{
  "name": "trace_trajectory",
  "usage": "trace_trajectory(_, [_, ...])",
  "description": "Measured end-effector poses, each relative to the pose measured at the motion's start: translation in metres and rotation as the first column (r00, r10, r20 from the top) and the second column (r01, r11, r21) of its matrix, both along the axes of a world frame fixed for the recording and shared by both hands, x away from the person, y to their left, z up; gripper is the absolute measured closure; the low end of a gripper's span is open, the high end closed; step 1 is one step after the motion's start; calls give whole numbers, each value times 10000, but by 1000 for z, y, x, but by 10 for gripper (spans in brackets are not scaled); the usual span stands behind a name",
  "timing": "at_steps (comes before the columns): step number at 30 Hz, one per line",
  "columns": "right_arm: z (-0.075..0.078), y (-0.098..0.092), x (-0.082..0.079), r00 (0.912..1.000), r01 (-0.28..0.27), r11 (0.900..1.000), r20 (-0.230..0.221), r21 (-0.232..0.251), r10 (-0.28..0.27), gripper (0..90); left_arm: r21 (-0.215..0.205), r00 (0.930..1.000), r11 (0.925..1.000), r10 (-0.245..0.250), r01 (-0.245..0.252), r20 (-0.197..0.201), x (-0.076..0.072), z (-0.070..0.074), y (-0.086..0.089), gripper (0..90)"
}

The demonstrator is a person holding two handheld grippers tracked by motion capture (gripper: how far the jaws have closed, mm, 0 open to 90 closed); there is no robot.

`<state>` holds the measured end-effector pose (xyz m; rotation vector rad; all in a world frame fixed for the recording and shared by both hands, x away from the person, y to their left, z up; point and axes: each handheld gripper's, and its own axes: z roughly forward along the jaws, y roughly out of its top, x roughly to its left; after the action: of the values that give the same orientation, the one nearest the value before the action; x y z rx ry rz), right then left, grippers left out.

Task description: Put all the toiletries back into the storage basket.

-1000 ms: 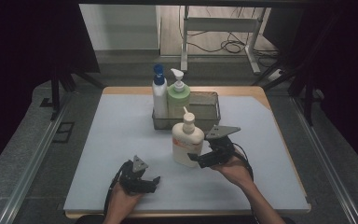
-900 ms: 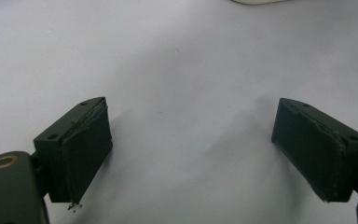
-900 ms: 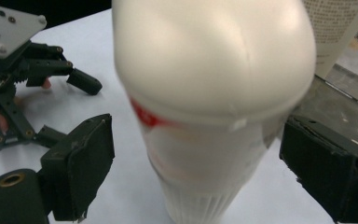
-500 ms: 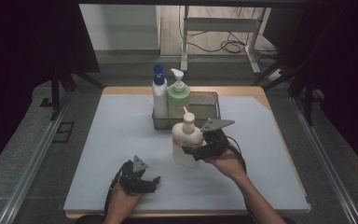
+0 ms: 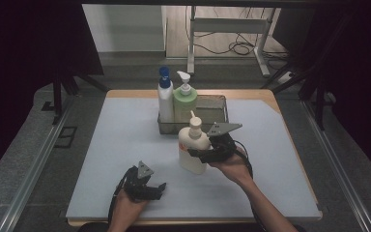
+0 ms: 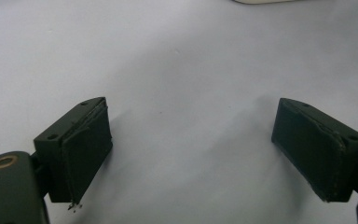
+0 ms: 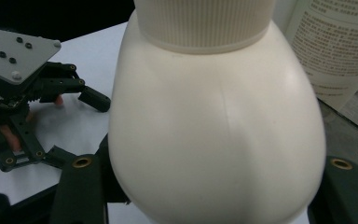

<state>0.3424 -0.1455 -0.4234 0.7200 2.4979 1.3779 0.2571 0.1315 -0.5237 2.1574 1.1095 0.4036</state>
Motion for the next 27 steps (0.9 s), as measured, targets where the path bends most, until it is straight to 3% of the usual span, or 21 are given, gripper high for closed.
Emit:
trace_trajectory(15, [16,-15,5,9969,778,9970,125,-54,-778,388,2,10000,10000,-2,2,2,0,0,0,116])
trace_trajectory(27, [39,-31,18,9862,1624,9867,303,78,-1626,389,-36,10000,10000,35,-35,18,0,0,0,116])
